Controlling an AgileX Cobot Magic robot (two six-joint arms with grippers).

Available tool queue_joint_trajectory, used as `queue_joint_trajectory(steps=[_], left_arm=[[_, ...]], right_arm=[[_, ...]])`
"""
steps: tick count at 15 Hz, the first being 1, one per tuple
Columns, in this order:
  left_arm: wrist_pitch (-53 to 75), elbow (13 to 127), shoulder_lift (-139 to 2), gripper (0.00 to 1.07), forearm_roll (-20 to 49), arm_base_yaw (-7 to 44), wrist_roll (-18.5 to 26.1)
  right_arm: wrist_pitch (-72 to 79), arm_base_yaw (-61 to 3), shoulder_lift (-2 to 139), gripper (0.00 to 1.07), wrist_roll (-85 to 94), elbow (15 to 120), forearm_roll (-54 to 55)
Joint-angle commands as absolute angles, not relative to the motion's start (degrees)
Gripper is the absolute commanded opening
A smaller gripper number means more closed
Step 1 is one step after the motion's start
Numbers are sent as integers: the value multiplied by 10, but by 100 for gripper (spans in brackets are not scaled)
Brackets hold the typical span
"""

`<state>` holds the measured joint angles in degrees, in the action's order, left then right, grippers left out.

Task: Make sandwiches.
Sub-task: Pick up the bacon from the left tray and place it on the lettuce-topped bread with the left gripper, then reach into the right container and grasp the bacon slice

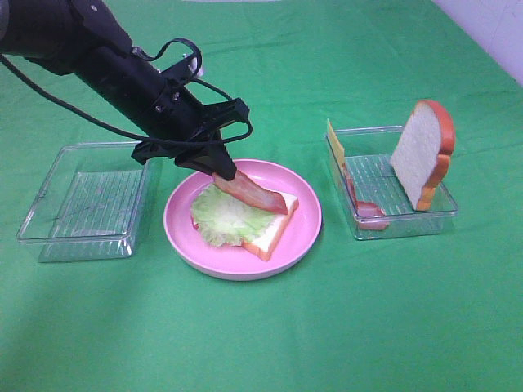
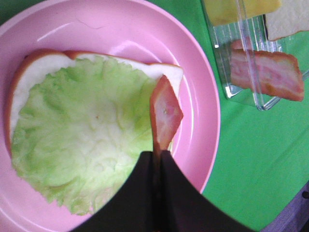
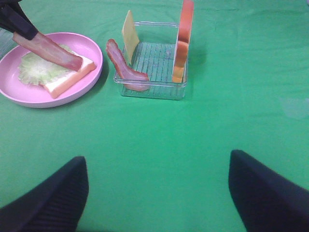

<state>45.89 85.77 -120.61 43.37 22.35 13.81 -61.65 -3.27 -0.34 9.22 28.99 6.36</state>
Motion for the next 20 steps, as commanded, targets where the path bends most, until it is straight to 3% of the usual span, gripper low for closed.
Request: queue_joint_trajectory(steps=[1,2,5,6,11,16,20], left_arm=[[458,859,-1208,6,418,223,125],[460,859,-1208,18,415,223,125],[459,859,-1201,69,403,223,125],[462,859,-1196,77,400,223,125],[570,867,-1120,78,339,212,117],[659,867,-930,78,126,212,-17],[733,858,-829,78,56,212,-50]], right_arm=[[-610,-33,-7,76,93,289,65],[-610,-33,-7,76,93,289,65],[-610,-33,-7,76,93,289,65],[-610,-33,-7,76,93,289,65],[-610,-33,-7,76,93,289,65],[-610,-33,-7,76,93,289,65],[-610,-33,-7,76,93,289,65]])
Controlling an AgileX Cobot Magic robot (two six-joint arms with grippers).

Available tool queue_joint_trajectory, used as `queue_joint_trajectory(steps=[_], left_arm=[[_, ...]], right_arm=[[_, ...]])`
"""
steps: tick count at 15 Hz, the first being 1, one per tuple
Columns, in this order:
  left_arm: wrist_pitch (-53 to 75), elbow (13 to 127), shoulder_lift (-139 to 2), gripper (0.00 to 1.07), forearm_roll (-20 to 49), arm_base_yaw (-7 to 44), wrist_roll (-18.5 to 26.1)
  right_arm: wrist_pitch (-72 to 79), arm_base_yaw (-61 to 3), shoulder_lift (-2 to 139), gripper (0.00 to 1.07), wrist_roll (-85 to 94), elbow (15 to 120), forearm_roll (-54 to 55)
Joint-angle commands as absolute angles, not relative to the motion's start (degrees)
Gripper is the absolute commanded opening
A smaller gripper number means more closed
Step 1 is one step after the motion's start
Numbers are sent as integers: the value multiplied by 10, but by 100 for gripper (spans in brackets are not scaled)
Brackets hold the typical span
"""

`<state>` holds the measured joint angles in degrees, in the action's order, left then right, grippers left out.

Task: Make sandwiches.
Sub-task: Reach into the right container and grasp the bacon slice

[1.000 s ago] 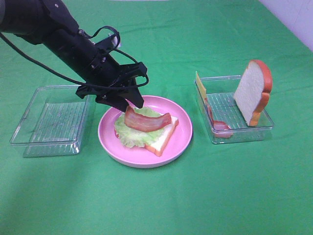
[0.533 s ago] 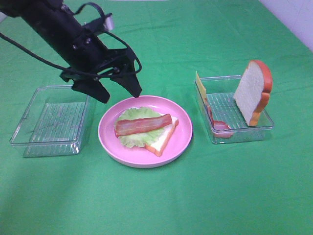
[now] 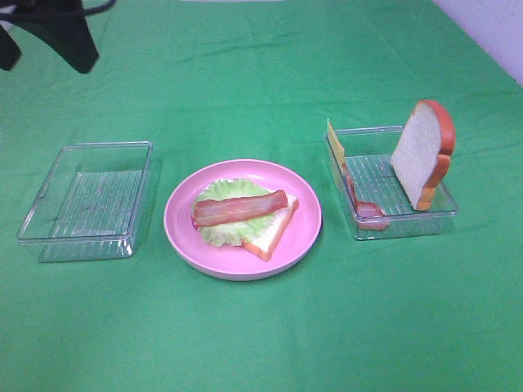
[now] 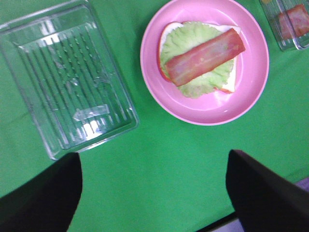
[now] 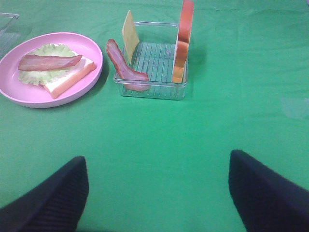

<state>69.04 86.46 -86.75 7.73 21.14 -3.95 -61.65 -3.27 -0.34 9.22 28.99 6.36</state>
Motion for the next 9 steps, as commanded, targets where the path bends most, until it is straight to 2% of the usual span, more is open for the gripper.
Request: queue_joint_trajectory(steps=[1,4,9], left_arm=[[733,841,-799,78,51,212,-50],[733,771,-702,78,47,212,-50],[710,571,-512,78,43,212,-48]], right_arm=[[-610,-33,-7,76,93,289,65],[-610,-33,-7,76,93,289,65],[-610,-33,-7,76,93,289,65]])
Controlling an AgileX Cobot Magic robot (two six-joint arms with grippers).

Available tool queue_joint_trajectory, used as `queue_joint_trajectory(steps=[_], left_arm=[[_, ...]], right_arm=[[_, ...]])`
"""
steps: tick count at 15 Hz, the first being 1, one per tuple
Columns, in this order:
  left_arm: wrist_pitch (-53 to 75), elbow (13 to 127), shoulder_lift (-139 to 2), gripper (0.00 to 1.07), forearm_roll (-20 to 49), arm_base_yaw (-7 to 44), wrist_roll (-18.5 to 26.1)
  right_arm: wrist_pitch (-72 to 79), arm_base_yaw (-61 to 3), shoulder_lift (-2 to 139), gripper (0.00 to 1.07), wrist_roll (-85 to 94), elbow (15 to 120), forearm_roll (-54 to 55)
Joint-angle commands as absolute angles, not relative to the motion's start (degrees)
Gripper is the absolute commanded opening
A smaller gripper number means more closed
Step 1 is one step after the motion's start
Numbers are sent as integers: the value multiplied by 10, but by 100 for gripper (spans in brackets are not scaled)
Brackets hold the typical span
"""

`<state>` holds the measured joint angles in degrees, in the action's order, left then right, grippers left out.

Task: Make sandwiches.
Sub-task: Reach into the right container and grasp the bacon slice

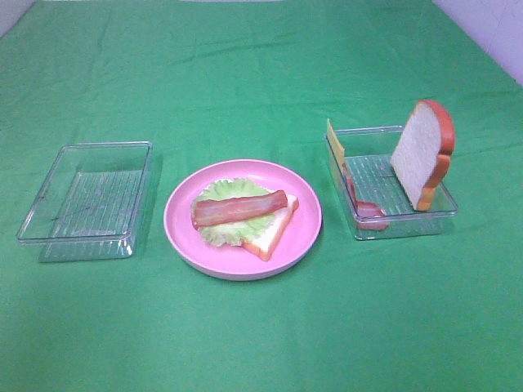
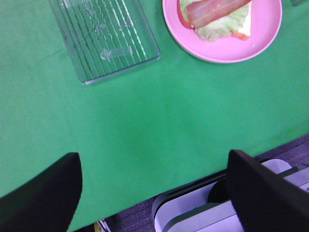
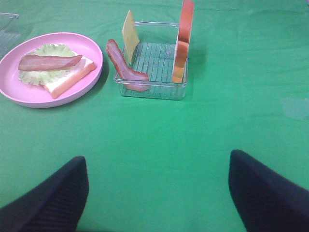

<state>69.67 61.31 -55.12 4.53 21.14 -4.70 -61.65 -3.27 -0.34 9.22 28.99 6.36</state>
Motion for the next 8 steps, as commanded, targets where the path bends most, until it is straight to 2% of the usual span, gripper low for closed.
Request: queue_joint_trajectory(steps=[1,3,8], left_arm=[[696,535,-476,78,43,212,-46],[658,477,-408,78,43,212,-44],[655,377,-226,78,32,212,13]], right_arm=[[-610,-33,-7,76,93,289,65],[-610,-33,-7,76,93,289,52],[-581,-33,8,76,93,300,28]])
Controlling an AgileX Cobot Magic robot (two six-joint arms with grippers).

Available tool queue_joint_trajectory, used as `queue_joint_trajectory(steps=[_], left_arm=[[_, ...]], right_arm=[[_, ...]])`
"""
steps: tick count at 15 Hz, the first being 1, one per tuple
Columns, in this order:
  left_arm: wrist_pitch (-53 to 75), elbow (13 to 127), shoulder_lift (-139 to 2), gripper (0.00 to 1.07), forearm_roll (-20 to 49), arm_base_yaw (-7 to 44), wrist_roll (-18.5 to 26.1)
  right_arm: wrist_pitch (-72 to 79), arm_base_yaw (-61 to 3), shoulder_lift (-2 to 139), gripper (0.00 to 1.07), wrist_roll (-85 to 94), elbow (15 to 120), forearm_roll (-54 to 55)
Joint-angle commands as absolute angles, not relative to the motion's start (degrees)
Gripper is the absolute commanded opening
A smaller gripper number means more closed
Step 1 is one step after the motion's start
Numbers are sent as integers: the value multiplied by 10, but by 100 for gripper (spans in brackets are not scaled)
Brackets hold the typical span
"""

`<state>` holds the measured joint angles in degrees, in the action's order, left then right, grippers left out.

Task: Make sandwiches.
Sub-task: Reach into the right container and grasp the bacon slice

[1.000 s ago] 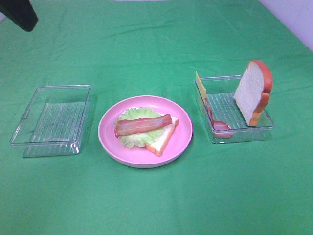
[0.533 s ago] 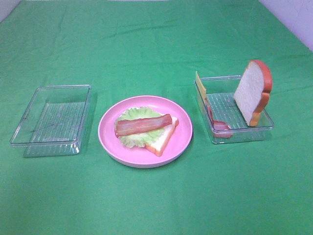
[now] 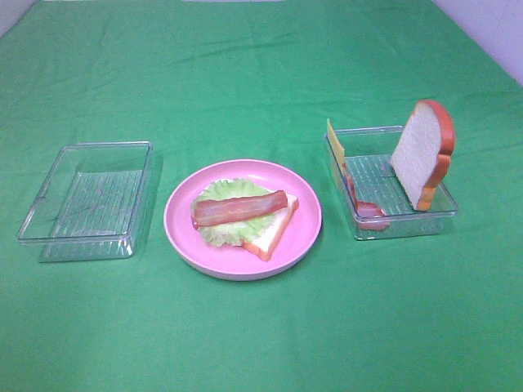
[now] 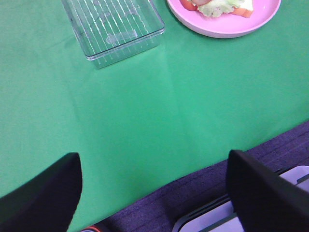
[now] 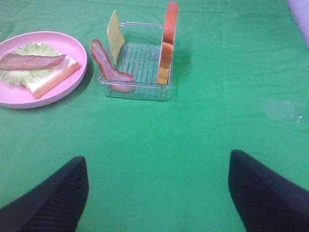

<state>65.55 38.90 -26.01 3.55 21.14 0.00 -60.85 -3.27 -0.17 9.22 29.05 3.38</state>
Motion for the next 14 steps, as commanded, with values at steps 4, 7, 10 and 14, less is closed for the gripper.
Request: queue_joint_trajectory(steps=[4,7,10,14], left_arm=[[665,359,-132,78,24,212,19],[662,309,-58,78,15,212,19],[629,306,5,78,15,212,14],[595,286,14,78,15,212,13]], right_arm=[[-426,-33,101,76,93,304,41],[-339,-33,211,76,93,305,52],[-323,-33,419,75,93,386,91],[-384,-33,621,75,99,501,93]])
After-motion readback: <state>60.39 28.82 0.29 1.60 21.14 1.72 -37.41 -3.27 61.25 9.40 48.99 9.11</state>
